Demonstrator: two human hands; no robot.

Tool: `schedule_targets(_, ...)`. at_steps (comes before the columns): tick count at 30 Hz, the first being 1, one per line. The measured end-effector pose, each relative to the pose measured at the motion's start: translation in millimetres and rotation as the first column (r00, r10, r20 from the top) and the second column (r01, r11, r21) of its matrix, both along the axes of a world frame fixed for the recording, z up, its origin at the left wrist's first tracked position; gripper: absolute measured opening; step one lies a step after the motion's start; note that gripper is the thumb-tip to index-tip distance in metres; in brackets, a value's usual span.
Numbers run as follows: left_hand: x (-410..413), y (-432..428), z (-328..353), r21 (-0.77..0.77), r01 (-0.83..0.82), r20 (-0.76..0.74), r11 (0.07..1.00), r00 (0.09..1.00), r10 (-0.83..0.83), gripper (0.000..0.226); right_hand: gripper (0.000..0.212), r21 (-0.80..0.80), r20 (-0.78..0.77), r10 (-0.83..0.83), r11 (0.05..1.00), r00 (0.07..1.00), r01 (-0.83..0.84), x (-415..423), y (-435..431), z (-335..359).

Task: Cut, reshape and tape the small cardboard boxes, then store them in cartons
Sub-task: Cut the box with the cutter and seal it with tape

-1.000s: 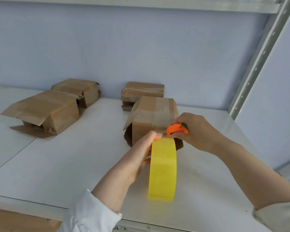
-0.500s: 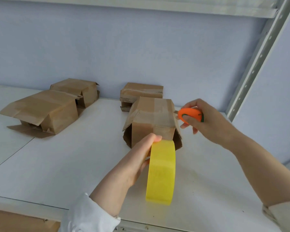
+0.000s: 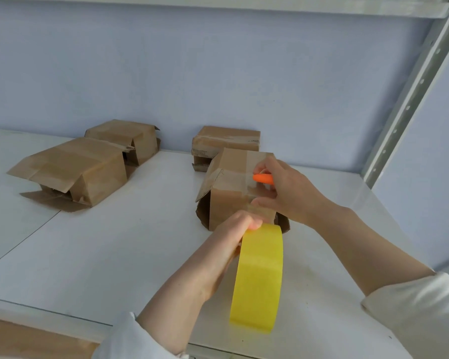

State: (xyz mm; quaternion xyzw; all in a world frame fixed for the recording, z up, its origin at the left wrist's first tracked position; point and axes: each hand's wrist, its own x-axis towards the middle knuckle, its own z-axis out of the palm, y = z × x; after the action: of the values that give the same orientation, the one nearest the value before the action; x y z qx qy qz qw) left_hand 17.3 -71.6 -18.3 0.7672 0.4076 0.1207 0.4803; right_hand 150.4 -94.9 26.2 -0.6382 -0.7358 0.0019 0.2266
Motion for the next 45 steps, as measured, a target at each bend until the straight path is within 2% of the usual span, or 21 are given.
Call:
schedule_targets(2,0,4,-4,0.056,-0.102,0.04,0.993,0.994,0.1,0.042,0.045,-0.035,-0.148,0.006,0.999,0.989,-0.011,1,-3,4)
schedule_targets(4,-8,-3,1,-0.172,-0.191,0.11,0.966,0.971,0.212,0.03,0.032,-0.031,-0.457,0.026,0.998,0.889,-0.045,-1,-15,12)
schedule_targets(5,-16,-2,-3,-0.226,-0.243,0.168,0.943,0.944,0.283,0.028,0.029,-0.046,-0.58,0.032,0.996,0.814,-0.071,-3,-23,14)
schedule_targets(7,-28,-10,-10,-0.226,-0.234,0.327,0.946,0.896,0.3,0.022,0.042,-0.144,-0.678,0.024,0.976,0.735,-0.164,-10,-39,17)
schedule_targets(8,-32,-16,-10,-0.194,-0.219,0.374,0.956,0.885,0.279,0.012,0.05,-0.194,-0.676,0.033,0.956,0.737,-0.221,-14,-45,15)
schedule_targets(11,-34,-34,-6,-0.137,-0.184,0.445,0.973,0.866,0.227,0.017,0.055,-0.197,-0.635,0.086,0.943,0.767,-0.269,-25,-51,5)
schedule_targets(15,-42,-60,-1,-0.16,-0.136,0.548,0.978,0.811,0.203,0.025,0.026,-0.053,-0.608,0.116,0.981,0.785,-0.187,-29,-57,5)
schedule_targets(19,-53,-75,11,-0.087,-0.097,0.519,0.991,0.845,0.128,0.032,0.018,0.004,-0.53,0.062,0.998,0.846,-0.071,-33,-60,5)
schedule_targets(20,-56,-76,12,-0.093,-0.12,0.485,0.988,0.861,0.15,0.039,0.018,0.016,-0.544,0.05,0.999,0.837,-0.049,-34,-61,5)
schedule_targets(22,-60,-75,13,-0.133,-0.189,0.421,0.973,0.878,0.228,0.072,0.019,0.028,-0.588,0.028,1.0,0.809,-0.014,-35,-62,5)
schedule_targets(24,-63,-81,16,-0.121,-0.33,0.379,0.936,0.856,0.351,0.09,0.019,0.021,-0.612,0.008,1.0,0.791,0.006,-37,-63,6)
schedule_targets(26,-66,-90,18,-0.084,-0.451,0.374,0.889,0.812,0.447,0.078,0.018,-0.003,-0.627,-0.007,1.0,0.779,0.006,-38,-63,7)
schedule_targets(27,-66,-96,19,-0.097,-0.452,0.367,0.887,0.812,0.454,0.068,0.018,-0.017,-0.631,-0.012,1.0,0.776,0.001,-40,-62,7)
schedule_targets(29,-63,-102,18,-0.237,-0.319,0.392,0.918,0.833,0.391,0.056,0.02,-0.03,-0.609,-0.022,1.0,0.793,0.006,-43,-60,10)
schedule_targets(31,-64,-100,18,-0.373,-0.213,0.458,0.903,0.805,0.378,0.051,0.018,-0.035,-0.572,-0.028,0.999,0.82,0.009,-48,-57,15)
schedule_targets(34,-78,-85,16,-0.292,-0.343,0.47,0.893,0.761,0.447,0.045,0.01,-0.066,-0.558,-0.014,0.997,0.829,-0.027,-63,-45,26)
schedule_targets(37,-103,-68,21,-0.208,-0.447,0.501,0.87,0.716,0.487,0.036,0.017,-0.079,-0.59,0.03,0.992,0.807,-0.094,-84,-23,30)
schedule_targets(40,-139,-45,23,-0.2,-0.506,0.508,0.839,0.678,0.531,0.024,0.016,-0.084,-0.601,0.031,0.991,0.798,-0.103,-121,10,25)
schedule_targets(43,-173,-18,18,-0.214,-0.571,0.481,0.792,0.644,0.595,0.028,0.015,-0.125,-0.575,0.0,0.988,0.818,-0.087,-163,50,11)
schedule_targets(45,-191,4,12,-0.217,-0.6,0.478,0.77,0.622,0.62,0.055,0.026,-0.147,-0.478,-0.023,0.988,0.878,-0.054,-184,75,1)
